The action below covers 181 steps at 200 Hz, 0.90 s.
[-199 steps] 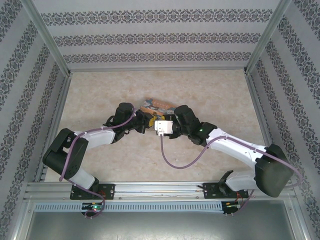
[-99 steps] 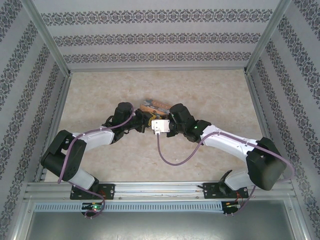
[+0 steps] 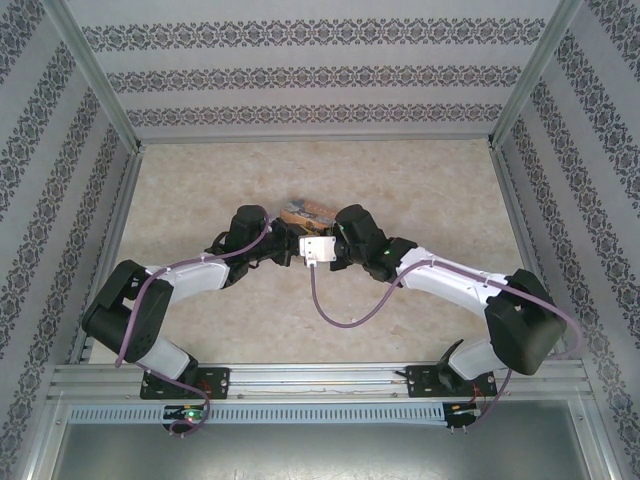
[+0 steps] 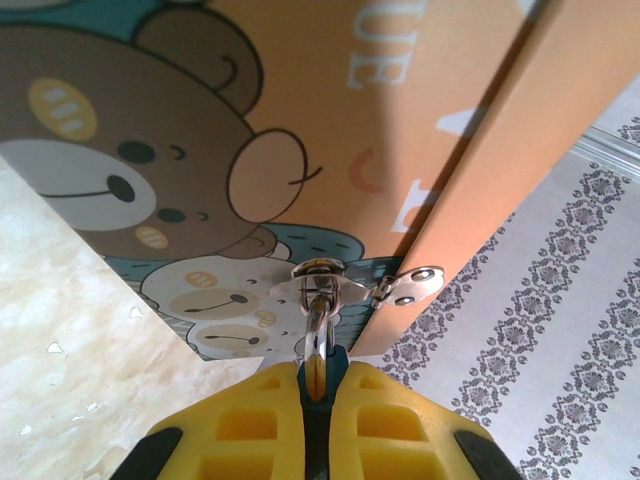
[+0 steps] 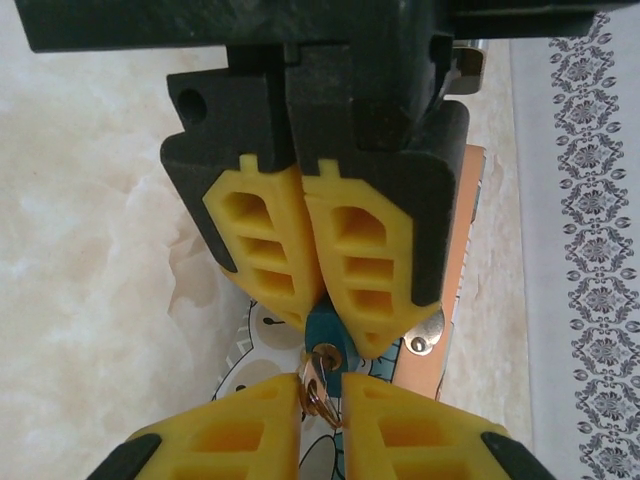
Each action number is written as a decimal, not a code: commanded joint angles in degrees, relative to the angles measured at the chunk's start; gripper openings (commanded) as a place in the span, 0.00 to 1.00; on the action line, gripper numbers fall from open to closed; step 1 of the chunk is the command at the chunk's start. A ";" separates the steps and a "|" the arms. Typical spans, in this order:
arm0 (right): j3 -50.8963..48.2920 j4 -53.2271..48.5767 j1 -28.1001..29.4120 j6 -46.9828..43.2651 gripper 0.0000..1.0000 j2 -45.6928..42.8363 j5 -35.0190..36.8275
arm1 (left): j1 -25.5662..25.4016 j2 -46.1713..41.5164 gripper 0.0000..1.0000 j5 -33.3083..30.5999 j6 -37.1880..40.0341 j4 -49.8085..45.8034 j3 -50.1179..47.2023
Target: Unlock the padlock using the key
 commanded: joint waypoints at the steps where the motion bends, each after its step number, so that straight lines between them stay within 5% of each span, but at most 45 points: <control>1: 2.00 0.83 0.41 -0.32 0.15 1.20 0.21 | -1.00 -1.80 0.00 0.03 0.00 0.56 0.00; 86: 1.13 3.46 1.57 1.93 0.04 2.58 1.97 | -1.23 -1.61 0.00 -0.32 -0.97 1.78 0.34; 181: -2.23 13.34 2.17 25.17 0.00 2.38 -0.79 | -2.57 0.36 0.00 -1.02 -1.90 4.49 0.01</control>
